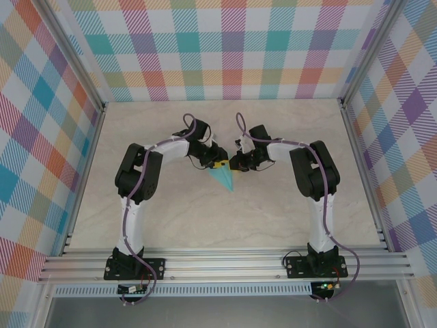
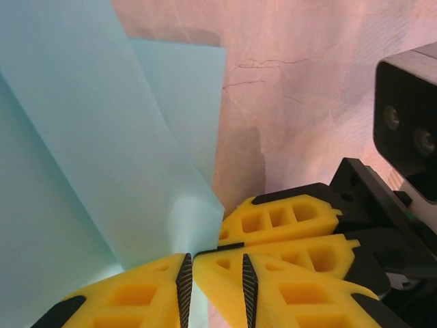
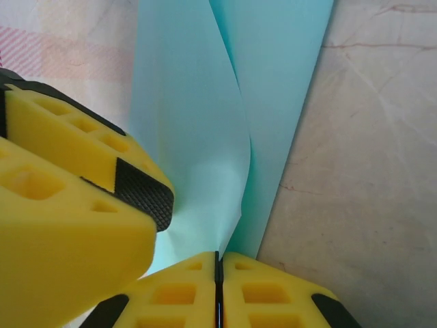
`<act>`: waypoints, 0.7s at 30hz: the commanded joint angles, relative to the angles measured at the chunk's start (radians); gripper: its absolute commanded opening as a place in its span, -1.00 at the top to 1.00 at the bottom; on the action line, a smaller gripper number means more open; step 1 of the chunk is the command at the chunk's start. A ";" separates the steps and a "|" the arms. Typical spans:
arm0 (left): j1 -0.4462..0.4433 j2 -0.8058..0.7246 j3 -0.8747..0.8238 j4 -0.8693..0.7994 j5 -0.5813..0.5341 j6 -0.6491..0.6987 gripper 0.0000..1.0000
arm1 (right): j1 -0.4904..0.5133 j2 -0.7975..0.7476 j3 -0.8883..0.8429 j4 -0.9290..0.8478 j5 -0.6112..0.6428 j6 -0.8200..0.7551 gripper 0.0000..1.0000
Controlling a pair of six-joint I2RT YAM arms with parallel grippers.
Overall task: Fold a paper plane with a square sheet of paper (fold left side to right side)
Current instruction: Fourth fold the wing at the center of the table.
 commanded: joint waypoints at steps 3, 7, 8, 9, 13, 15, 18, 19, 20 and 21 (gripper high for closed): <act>0.002 0.030 0.029 -0.019 0.004 0.019 0.45 | 0.007 0.035 -0.002 -0.085 0.066 -0.042 0.85; 0.002 0.051 0.018 -0.025 -0.006 0.024 0.45 | 0.006 0.018 -0.011 -0.070 0.064 -0.035 0.84; 0.002 0.054 0.007 -0.019 -0.006 0.020 0.45 | 0.006 0.010 -0.014 -0.064 0.059 -0.031 0.83; 0.002 0.057 -0.005 -0.010 -0.006 0.016 0.45 | 0.007 0.004 -0.015 -0.057 0.053 -0.028 0.81; 0.002 0.055 -0.051 0.009 -0.017 0.012 0.46 | 0.005 -0.026 -0.015 -0.035 0.030 -0.013 0.75; 0.002 0.052 -0.075 0.018 -0.020 0.010 0.46 | 0.005 -0.039 -0.013 -0.029 0.020 -0.009 0.70; 0.001 0.046 -0.098 0.029 -0.026 0.007 0.47 | 0.003 -0.065 -0.014 -0.018 0.011 0.001 0.63; 0.001 0.046 -0.104 0.034 -0.028 0.005 0.47 | 0.001 -0.078 -0.016 -0.018 0.014 0.003 0.61; 0.001 0.045 -0.109 0.034 -0.027 0.005 0.47 | -0.001 -0.092 -0.016 -0.019 0.016 0.004 0.58; 0.001 0.046 -0.111 0.035 -0.029 0.003 0.47 | -0.004 -0.110 -0.018 -0.023 0.018 0.003 0.53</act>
